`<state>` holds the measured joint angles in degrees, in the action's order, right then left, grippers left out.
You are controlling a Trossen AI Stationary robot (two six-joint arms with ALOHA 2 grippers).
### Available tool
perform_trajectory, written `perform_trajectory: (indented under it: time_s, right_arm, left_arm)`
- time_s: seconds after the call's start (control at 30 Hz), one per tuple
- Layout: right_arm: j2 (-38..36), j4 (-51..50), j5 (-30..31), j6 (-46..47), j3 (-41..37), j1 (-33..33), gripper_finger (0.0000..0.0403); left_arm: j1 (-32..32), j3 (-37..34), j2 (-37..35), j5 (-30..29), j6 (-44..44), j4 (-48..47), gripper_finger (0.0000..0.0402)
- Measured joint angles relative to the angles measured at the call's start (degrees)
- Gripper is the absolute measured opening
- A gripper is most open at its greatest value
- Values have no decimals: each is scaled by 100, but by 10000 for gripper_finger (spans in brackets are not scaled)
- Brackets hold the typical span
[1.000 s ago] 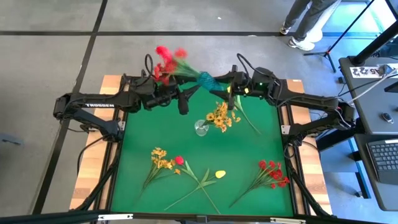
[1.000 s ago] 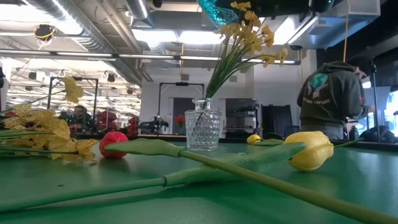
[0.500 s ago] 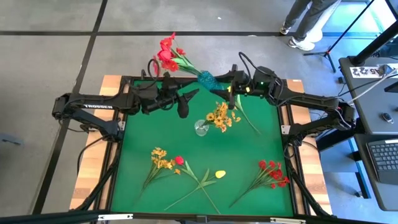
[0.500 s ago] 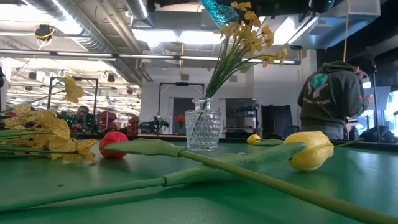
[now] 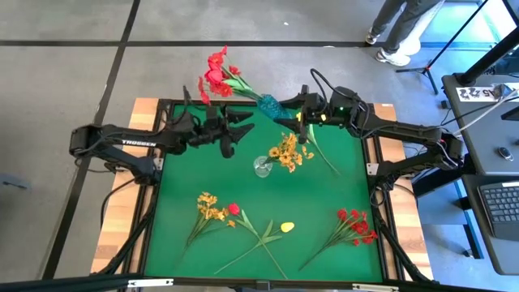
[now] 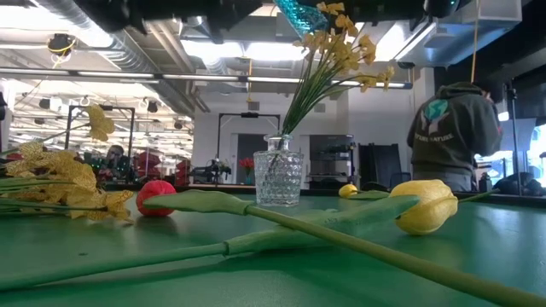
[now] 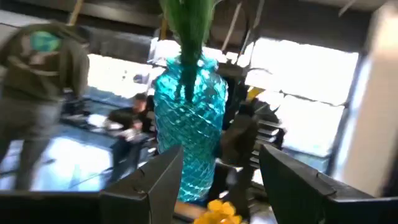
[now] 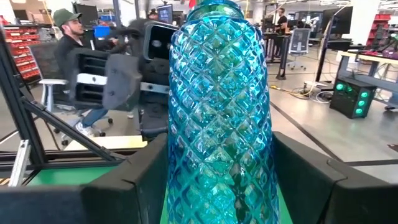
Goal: Sort flowers into vase by color
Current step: Adjust the flowers in the blue vase
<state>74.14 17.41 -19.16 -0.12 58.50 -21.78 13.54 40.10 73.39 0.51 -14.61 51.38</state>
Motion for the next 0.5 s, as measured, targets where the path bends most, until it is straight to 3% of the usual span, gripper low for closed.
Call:
perform_trajectory:
  time_s: [0.2,0.5]
  right_arm:
    - [-1,0,-118,27,-2,0,241]
    - [-15,8,-125,140,-4,-17,241]
  left_arm:
    - [269,170,360,699,-334,325,238]
    - [273,989,1157,326,-169,338,286]
